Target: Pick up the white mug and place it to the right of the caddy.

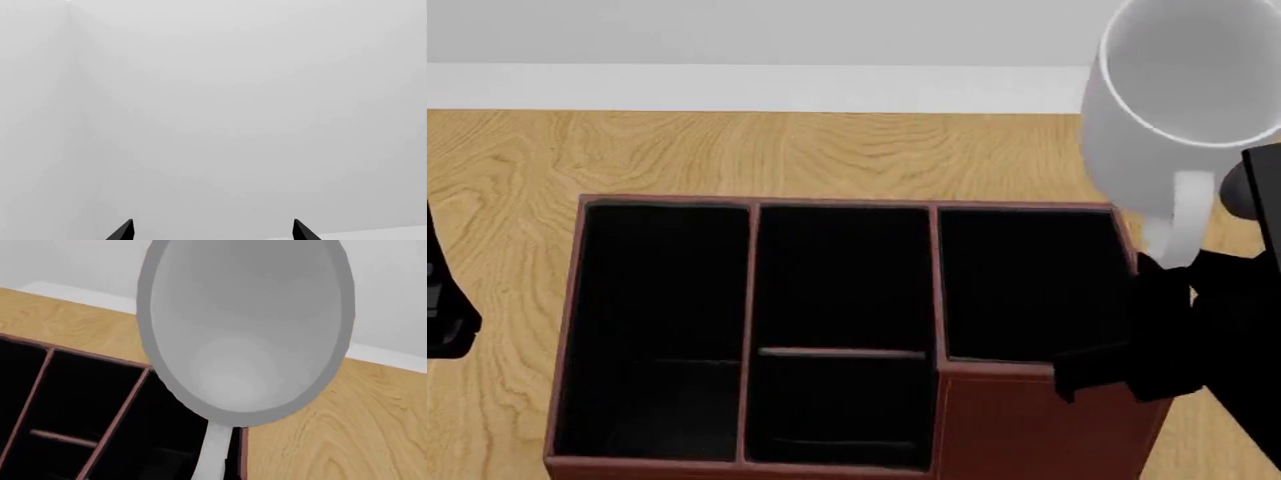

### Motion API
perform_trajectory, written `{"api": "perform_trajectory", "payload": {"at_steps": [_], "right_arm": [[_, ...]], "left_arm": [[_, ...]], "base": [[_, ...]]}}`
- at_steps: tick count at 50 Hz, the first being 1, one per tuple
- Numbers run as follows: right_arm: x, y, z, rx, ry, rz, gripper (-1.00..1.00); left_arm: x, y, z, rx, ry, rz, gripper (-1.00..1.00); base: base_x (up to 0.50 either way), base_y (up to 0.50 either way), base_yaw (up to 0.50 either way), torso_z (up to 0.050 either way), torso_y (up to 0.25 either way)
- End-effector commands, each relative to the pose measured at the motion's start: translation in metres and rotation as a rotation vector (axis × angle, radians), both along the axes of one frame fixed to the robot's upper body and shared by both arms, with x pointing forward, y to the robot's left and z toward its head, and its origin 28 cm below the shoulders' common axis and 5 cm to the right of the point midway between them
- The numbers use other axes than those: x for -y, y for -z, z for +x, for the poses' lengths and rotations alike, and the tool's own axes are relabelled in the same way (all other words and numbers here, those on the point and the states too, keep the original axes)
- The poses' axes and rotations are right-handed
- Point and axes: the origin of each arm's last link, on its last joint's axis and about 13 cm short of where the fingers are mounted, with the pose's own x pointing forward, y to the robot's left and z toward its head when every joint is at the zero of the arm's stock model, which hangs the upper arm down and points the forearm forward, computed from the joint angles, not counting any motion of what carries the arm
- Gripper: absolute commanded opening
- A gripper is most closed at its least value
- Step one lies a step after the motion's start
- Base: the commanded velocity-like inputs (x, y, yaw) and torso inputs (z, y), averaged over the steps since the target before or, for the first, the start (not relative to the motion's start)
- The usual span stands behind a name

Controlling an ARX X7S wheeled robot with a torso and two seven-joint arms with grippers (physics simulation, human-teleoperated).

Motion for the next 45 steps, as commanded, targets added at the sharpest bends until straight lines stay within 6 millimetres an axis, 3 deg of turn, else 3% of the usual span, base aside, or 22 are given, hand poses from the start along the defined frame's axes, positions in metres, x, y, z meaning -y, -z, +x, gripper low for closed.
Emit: {"api": "perform_trajectory", "payload": {"at_steps": [1,45], "right_arm": [[0.015,-0.001,0.007,0.013,0.072,0.000,-1.00],[0.042,0.018,0.015,-0.061,0.228,-0.107,-1.00]], "left_arm": [[0.000,0.000,-0.001,0.002,0.005,0.003,1.00],[0.001,0.001,0.004,-0.007,0.001,-0.001,1.00]], "base": [[0.00,0.00,0.00,0.000,0.000],[0.00,0.00,0.00,0.000,0.001]]}}
